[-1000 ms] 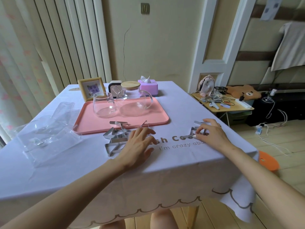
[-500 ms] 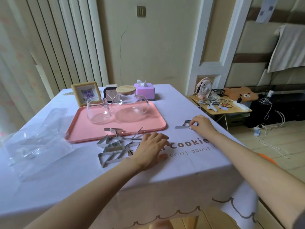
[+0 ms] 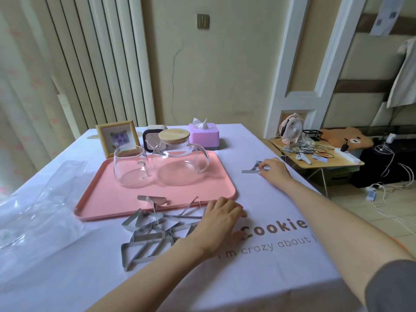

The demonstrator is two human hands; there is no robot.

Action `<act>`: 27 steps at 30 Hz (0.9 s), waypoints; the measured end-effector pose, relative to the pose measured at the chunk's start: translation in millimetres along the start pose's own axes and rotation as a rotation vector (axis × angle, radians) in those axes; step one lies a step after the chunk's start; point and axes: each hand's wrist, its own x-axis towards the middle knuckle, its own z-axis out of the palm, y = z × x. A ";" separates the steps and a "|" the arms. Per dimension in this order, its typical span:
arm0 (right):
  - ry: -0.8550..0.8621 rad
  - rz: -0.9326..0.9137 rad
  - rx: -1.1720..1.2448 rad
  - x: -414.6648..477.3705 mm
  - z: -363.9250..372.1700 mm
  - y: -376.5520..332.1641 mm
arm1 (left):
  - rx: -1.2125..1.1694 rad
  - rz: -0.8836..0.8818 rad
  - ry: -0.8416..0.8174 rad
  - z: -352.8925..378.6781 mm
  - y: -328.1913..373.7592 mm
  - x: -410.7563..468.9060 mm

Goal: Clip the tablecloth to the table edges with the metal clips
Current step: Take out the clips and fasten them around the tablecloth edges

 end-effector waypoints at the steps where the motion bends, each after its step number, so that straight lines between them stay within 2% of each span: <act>1: -0.017 -0.007 -0.006 3.0 0.3 0.5 | -0.004 0.006 0.000 1.6 -1.1 -0.7; 9: 0.020 -0.200 0.019 -38.6 -6.6 -23.5 | 0.065 0.094 0.062 2.0 1.5 -26.3; 17: -0.156 -0.492 0.047 -141.8 -12.4 -84.6 | 0.202 0.158 0.112 -25.9 -2.2 -73.7; 23: -0.279 -0.712 0.002 -181.5 6.2 -119.0 | 0.200 0.004 0.181 -49.5 -3.6 -107.1; 27: -0.327 -0.670 -0.091 -189.4 17.2 -128.9 | 0.236 -0.138 0.247 -55.9 -10.2 -127.0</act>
